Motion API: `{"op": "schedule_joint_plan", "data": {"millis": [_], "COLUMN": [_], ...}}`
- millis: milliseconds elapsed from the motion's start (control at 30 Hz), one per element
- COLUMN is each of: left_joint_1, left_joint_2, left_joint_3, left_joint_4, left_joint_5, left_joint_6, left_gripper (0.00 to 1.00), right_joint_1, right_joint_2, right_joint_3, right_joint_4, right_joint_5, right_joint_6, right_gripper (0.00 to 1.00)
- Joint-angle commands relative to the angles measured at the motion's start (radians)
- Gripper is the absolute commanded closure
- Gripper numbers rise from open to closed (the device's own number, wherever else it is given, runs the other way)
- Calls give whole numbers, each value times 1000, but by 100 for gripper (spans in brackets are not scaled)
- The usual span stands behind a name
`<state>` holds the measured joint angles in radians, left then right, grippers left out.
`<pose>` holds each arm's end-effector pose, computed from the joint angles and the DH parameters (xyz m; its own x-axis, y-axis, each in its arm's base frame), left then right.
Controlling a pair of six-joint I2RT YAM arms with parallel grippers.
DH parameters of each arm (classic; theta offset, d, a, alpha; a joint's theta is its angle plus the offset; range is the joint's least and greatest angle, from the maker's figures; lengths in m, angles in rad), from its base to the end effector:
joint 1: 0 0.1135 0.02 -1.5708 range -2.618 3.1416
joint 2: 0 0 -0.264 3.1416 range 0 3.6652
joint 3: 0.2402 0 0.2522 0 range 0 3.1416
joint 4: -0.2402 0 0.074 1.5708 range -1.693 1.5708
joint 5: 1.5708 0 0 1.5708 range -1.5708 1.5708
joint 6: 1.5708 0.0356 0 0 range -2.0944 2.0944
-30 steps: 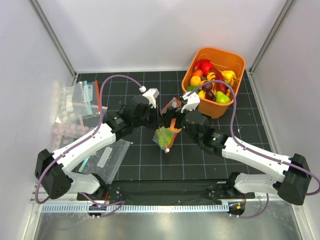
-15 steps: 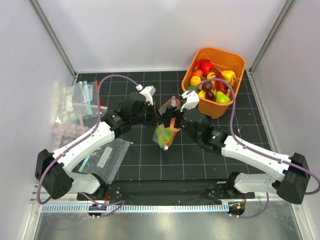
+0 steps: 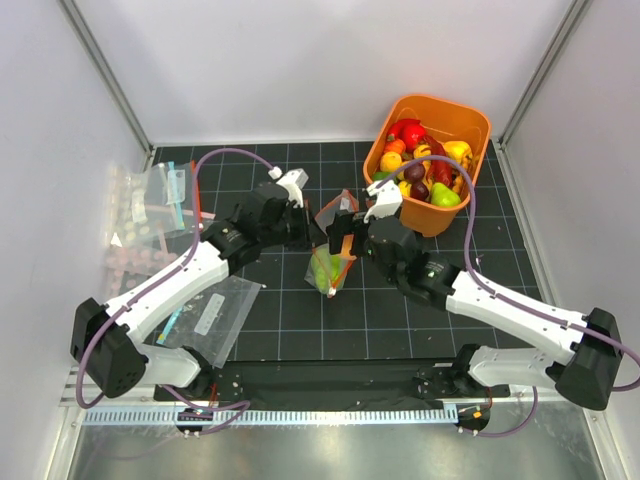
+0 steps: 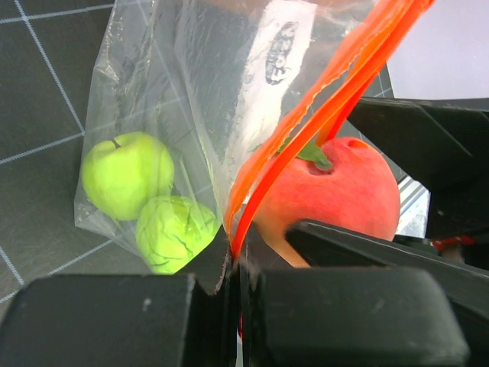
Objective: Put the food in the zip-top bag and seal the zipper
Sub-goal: Place the fake fruit in the zipper food storage bag.
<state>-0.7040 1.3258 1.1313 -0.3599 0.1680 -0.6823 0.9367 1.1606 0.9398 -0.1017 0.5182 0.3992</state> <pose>0.2253 -0.1991 0.3237 -0.7822 -0.1514 -0.6044 0.3264 0.7267 -0.6044 0.1720 0.2042 0.3272 -0.3368 0.1119 -0.9349 -0.3154 0.9221 0.2240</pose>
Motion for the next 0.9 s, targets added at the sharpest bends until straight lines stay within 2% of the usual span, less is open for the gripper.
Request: {"op": "schedule_joint_plan", "data": {"millis": [0,233,400,567,700,867], "left_joint_1": [9,9,14,17,18,20], "left_joint_2": [10,18,15,13,12,10], "left_joint_3": [2,2,1,1,-1,1], "left_joint_4": [42,49,45,45,42,42], "left_joint_5": [21,34,28,28,28,27], "left_joint_6": [-14,-19,-19,-19,-17,-14], "left_gripper": [100,100,100,100,100,100], "right_joint_1": [7,7,5,4,5,4], "right_joint_2": [-41,-33,-84,-163,-216,-205], "right_joint_3": [44,50,45,25,14,27], "right_joint_4": [14,14,5,2,-3,-13], "right_joint_5": [19,17,39,75,123,108], "right_joint_6": [1,3,0,-29,-51,-82], "right_gripper": [0,0,1,12,35,43]}}
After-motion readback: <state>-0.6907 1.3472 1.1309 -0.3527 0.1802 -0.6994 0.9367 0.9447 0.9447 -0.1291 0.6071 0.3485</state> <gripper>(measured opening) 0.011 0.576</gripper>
